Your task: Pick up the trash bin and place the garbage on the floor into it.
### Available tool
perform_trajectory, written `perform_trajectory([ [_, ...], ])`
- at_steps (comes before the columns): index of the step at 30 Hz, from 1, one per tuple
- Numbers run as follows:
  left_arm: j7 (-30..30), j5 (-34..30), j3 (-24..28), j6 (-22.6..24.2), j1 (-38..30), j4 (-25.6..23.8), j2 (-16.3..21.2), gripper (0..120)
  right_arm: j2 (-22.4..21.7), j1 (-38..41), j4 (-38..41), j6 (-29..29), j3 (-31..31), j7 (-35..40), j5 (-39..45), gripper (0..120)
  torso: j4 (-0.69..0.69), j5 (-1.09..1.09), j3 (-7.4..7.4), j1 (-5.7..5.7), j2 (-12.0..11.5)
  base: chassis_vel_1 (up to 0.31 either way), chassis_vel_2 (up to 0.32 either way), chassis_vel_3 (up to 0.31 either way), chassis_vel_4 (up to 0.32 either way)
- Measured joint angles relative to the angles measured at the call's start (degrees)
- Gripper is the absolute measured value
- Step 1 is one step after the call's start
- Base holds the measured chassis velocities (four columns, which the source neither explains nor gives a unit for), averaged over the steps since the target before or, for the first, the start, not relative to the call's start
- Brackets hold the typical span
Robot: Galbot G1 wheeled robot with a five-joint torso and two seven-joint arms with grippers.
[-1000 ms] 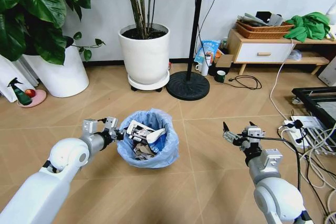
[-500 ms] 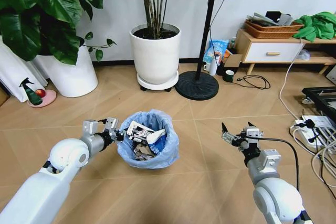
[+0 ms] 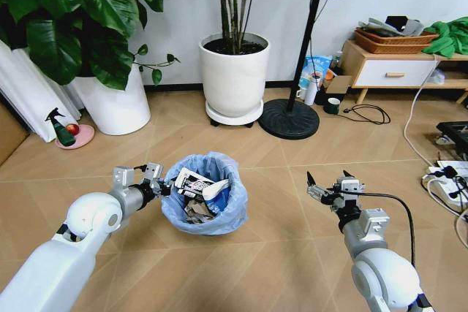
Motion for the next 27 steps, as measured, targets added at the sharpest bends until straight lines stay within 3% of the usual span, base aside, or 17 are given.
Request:
perform_trajectory([
  [27,0.0,0.2,-1.4,0.0,2.2,-1.7,0.1,0,0.8,-1.3,1.0,0.4,-0.3,-0.6,-1.3,100,0.0,0.01,0.0,0.0,0.0,0.159,0.161,-0.161,-0.159],
])
